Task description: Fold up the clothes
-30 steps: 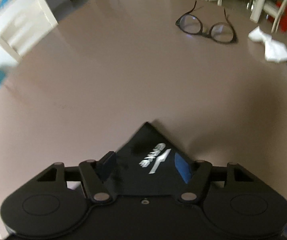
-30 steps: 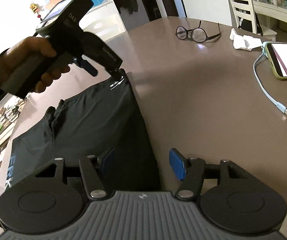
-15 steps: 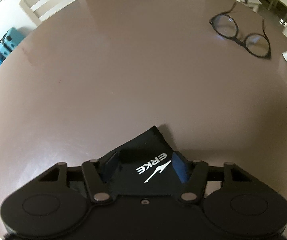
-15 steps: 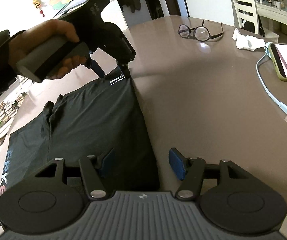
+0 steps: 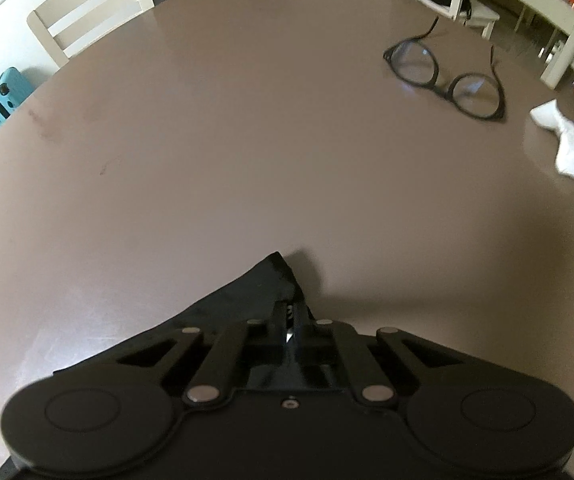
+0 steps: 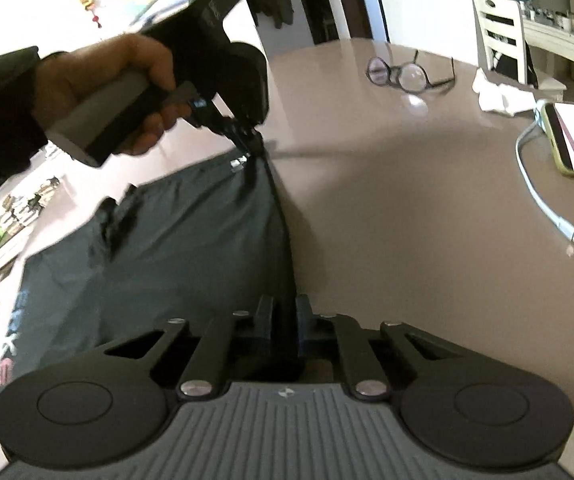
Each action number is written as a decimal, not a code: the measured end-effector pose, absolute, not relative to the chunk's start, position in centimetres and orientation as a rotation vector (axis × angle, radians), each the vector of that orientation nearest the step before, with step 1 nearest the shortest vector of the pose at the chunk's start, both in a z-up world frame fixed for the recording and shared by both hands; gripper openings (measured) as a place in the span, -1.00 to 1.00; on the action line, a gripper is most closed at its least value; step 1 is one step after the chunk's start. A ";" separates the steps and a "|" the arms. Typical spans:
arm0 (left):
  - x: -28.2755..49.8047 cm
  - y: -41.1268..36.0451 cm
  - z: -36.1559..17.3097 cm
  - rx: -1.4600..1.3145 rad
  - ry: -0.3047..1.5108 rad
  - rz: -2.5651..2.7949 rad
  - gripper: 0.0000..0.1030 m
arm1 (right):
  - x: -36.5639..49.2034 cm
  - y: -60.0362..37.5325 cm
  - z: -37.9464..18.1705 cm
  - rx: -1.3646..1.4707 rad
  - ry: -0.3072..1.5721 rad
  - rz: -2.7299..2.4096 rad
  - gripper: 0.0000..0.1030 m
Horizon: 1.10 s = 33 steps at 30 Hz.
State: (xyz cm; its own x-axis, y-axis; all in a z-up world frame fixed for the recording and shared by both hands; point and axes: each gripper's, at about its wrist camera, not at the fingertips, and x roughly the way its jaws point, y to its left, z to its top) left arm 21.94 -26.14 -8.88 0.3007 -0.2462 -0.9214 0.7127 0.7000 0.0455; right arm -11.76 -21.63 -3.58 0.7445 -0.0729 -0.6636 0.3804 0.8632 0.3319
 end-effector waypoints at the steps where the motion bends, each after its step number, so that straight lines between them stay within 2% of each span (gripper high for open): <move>1: 22.0 -25.7 -8.8 0.495 1.085 -0.677 -0.93 | -11.8 -21.6 -3.2 0.478 0.679 -0.249 -0.81; 6: 22.2 -23.2 -6.1 0.409 1.035 -0.723 -0.93 | -11.9 -20.7 -0.4 0.482 0.626 -0.153 -0.82; 20: 21.6 -6.2 2.5 0.089 0.893 -0.734 -0.93 | -9.3 -13.0 5.4 0.398 0.609 0.187 -0.82; 29: 21.9 5.7 3.4 -0.085 0.828 -0.661 -0.92 | -6.5 -6.2 6.7 0.262 0.708 0.438 -0.82; 33: 22.3 10.9 1.6 -0.139 0.848 -0.594 -0.92 | -5.0 -3.6 5.7 0.227 0.793 0.543 -0.82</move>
